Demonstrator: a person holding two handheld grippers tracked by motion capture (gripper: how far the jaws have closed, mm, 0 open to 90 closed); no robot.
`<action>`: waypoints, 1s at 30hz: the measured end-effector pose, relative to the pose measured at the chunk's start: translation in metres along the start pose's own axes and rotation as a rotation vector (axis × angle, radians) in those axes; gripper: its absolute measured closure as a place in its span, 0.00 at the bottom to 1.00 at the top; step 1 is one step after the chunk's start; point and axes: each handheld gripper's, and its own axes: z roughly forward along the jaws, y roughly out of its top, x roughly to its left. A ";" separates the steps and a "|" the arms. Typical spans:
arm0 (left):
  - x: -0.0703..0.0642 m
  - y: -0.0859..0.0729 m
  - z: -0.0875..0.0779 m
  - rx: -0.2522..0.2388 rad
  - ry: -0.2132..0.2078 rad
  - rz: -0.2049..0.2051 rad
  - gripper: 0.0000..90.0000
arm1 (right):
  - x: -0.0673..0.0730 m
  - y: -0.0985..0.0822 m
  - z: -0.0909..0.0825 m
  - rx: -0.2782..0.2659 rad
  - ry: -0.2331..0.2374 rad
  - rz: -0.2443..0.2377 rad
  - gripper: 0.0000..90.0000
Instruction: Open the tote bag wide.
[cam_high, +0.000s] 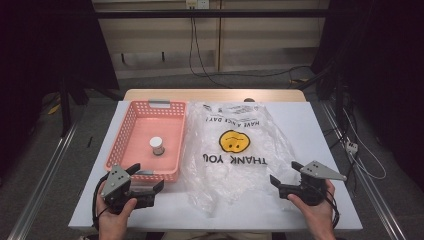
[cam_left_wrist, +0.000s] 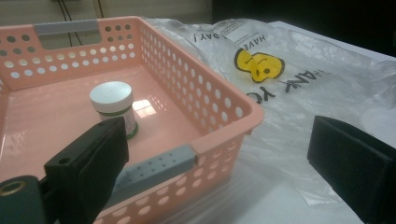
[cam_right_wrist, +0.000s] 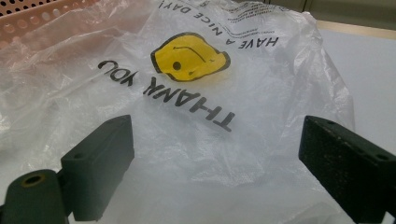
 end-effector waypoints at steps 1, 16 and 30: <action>0.000 0.000 0.000 -0.001 -0.002 -0.002 0.06 | 0.000 0.000 0.000 0.002 0.001 -0.003 0.12; -0.001 0.000 -0.001 0.015 -0.015 0.012 0.06 | 0.002 0.000 0.004 0.055 0.045 -0.018 0.11; -0.001 -0.001 -0.001 0.029 -0.049 0.020 0.06 | 0.026 0.013 0.023 0.141 0.105 -0.091 0.12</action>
